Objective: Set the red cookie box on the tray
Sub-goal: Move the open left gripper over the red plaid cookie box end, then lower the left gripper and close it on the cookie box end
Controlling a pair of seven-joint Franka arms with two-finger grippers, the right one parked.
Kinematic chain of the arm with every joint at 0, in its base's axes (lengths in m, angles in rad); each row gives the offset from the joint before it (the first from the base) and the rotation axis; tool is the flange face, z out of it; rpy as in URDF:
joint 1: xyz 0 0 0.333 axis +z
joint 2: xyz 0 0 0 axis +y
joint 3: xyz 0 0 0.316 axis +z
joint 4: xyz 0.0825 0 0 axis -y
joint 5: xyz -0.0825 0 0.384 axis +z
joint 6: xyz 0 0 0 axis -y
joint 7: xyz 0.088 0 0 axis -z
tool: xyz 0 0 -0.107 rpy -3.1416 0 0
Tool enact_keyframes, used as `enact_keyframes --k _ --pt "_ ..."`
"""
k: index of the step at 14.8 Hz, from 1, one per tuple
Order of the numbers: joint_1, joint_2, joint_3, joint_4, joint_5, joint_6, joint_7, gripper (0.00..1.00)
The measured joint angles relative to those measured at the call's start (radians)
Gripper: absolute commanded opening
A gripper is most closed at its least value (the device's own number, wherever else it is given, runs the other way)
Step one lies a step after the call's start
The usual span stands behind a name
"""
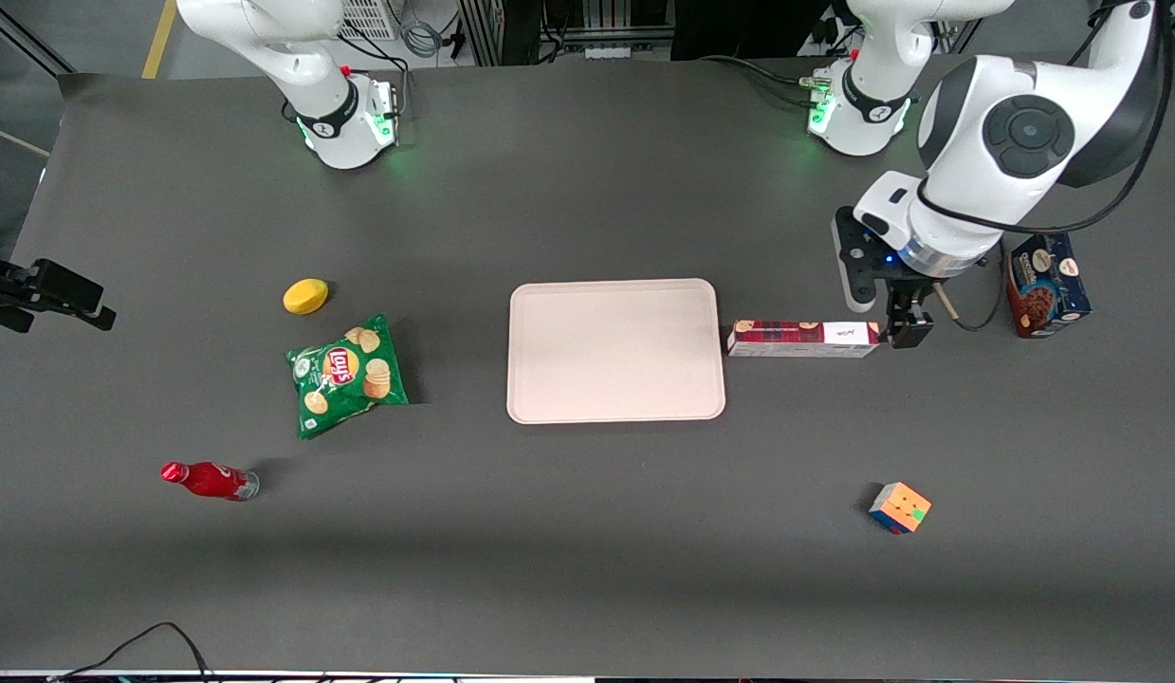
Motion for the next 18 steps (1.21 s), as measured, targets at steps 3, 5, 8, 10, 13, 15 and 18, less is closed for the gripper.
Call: enact_keyframes --k 3,5,8,10,13,15,18 --pt "0.000 -0.007 -0.003 -0.076 -0.002 0.060 0.014 1.00" --pt "0.000 -0.007 -0.016 -0.150 -0.017 0.143 0.014 1.00" --pt "0.000 -0.007 -0.063 -0.236 -0.039 0.235 0.010 1.00" --pt "0.000 -0.006 -0.097 -0.272 -0.045 0.272 -0.010 1.00" --pt "0.002 0.014 -0.103 -0.296 -0.047 0.322 -0.017 1.00" --pt "0.005 0.046 -0.103 -0.309 -0.047 0.375 -0.021 1.00" --pt "0.019 0.108 -0.101 -0.321 -0.047 0.461 -0.022 1.00"
